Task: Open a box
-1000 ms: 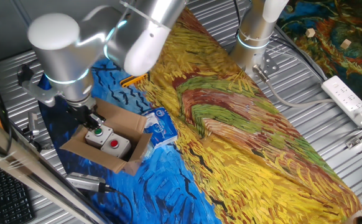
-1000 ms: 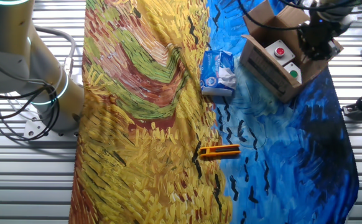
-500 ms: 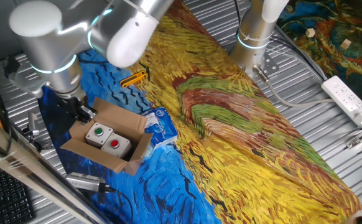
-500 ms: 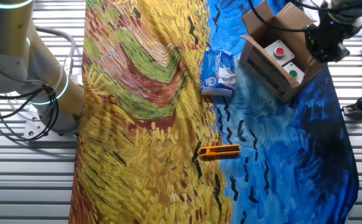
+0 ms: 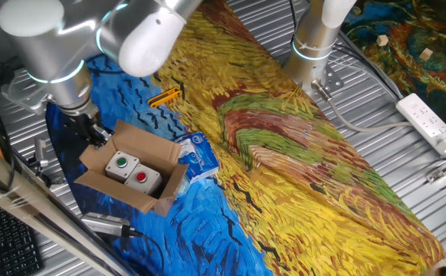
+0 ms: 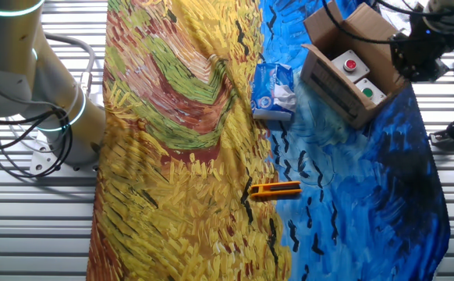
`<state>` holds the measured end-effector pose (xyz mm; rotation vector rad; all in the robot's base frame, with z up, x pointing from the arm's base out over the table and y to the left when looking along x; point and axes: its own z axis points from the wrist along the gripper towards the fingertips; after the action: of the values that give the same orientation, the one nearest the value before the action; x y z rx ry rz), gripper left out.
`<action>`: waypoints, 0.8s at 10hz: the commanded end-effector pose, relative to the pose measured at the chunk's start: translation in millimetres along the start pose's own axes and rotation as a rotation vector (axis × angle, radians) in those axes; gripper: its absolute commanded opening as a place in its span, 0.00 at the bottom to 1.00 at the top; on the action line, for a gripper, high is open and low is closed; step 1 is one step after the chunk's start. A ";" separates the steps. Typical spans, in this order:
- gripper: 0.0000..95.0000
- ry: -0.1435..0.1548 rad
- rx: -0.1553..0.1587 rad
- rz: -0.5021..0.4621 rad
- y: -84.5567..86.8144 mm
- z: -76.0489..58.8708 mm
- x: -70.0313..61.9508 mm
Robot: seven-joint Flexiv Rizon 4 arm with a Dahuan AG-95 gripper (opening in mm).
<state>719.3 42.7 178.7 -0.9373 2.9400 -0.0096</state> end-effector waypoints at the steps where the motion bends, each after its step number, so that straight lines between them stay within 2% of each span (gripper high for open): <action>1: 0.00 -0.004 -0.004 -0.007 -5.1 3.4 1.1; 8: 0.00 -0.012 -0.005 -0.035 -23.3 25.1 -3.6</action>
<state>739.7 25.8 152.4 -0.9912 2.9141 0.0047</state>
